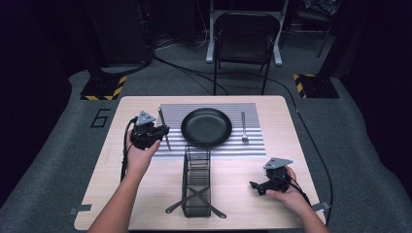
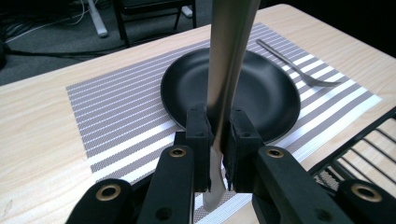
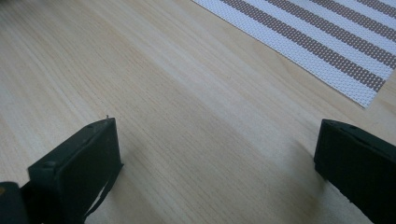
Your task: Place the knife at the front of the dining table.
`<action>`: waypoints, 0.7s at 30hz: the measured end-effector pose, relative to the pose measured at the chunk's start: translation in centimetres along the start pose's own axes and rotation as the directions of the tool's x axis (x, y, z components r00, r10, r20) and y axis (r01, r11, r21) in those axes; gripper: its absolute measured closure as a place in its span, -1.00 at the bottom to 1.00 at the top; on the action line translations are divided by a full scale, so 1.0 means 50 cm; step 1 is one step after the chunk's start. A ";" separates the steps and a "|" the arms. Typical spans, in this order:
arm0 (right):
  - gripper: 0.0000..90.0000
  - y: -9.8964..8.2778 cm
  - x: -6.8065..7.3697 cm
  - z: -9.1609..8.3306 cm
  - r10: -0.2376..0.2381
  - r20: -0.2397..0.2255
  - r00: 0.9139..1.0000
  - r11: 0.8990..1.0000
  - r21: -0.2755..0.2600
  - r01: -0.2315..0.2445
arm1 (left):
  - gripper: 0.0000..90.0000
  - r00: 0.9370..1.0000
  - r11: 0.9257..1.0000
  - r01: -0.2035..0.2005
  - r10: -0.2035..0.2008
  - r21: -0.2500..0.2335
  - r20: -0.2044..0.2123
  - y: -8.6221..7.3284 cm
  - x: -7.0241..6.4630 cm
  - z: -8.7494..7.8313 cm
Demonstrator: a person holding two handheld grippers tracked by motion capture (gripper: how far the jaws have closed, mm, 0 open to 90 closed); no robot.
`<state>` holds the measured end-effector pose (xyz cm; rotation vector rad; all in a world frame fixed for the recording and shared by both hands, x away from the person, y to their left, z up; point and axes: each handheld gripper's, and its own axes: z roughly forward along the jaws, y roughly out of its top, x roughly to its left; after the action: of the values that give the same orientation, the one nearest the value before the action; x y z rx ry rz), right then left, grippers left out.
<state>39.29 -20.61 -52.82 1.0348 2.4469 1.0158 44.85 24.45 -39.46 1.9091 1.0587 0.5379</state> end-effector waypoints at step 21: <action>-1.00 0.000 0.000 0.000 0.000 0.000 1.000 1.000 0.000 0.000 | 0.81 0.999 0.998 0.051 -0.051 0.022 0.004 -0.048 0.034 0.024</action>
<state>39.29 -20.61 -52.82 1.0348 2.4469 1.0156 45.52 25.95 -42.17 1.8958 1.1117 0.4949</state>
